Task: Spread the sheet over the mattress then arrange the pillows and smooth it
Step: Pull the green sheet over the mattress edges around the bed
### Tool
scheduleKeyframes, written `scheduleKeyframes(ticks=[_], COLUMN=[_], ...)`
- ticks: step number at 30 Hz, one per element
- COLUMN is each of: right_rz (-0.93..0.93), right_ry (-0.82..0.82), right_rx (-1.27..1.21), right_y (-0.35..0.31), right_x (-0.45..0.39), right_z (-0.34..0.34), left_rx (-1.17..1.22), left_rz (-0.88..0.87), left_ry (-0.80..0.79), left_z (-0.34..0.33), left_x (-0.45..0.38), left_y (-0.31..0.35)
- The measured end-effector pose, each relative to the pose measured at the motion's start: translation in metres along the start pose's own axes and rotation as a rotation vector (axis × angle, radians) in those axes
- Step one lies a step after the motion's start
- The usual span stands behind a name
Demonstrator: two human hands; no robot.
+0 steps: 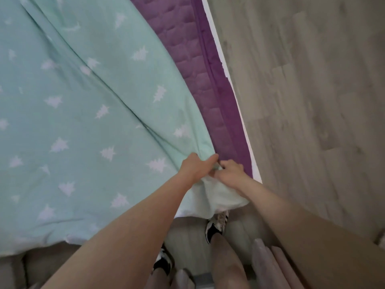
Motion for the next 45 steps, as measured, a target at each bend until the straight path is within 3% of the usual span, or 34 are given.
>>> scheduleKeyframes(ticks=[2, 4, 8, 10, 12, 15, 20, 27, 30, 35, 38, 41, 45], right_rz=[0.101, 0.152, 0.063, -0.025, -0.047, -0.069, -0.068, 0.104, 0.091, 0.109, 0.021, -0.135, -0.151], right_ry=[-0.231, -0.362, -0.47, -0.557, -0.649, -0.655, -0.248, 0.414, 0.684, 0.991, 1.041, 0.887, 0.659], right_rx=[-0.191, -0.256, -0.609, -0.766, -0.762, -0.685, -0.807, -0.626, -0.584, -0.791, -0.866, -0.79, -0.743], right_y=[0.003, 0.002, 0.006, 0.011, 0.015, 0.016, 0.024, 0.055, 0.074, 0.101, 0.114, 0.122, 0.119], right_x=[0.01, 0.022, 0.031, 0.037, 0.046, 0.06, 0.068, 0.075, 0.078, 0.09, 0.09, 0.079, 0.074], right_z=[-0.007, -0.008, -0.001, 0.004, 0.004, 0.003, 0.037, 0.105, 0.137, 0.172, 0.178, 0.165, 0.136], left_rx=[-0.083, -0.042, 0.419, 0.492, 0.495, 0.454, 0.395, 0.149, 0.134, 0.058, -0.021, -0.054, -0.072], left_rz=[0.008, -0.007, 0.025, 0.025, 0.023, 0.011, -0.003, -0.061, -0.103, -0.208, -0.26, -0.266, -0.255], left_ry=[0.069, 0.112, 0.037, -0.025, -0.079, -0.113, -0.009, -0.008, 0.019, -0.026, -0.099, -0.156, -0.185], left_z=[0.0, 0.004, 0.013, 0.019, 0.024, 0.024, 0.015, -0.011, -0.018, -0.032, -0.039, -0.045, -0.044], left_x=[0.004, 0.008, 0.024, 0.032, 0.04, 0.047, 0.053, 0.063, 0.062, 0.06, 0.065, 0.067, 0.067], left_y=[0.004, 0.01, 0.022, 0.025, 0.028, 0.03, 0.047, 0.085, 0.095, 0.111, 0.119, 0.118, 0.108])
Point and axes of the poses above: each hand's wrist, its own x-axis away from the middle knuckle, its own z-axis out of the back of the hand, y = z × x, the point moved 4 cm from there along -x, towards the middle knuckle, and after that the axes turned 13 degrees about -z, right-handed, at the moved point
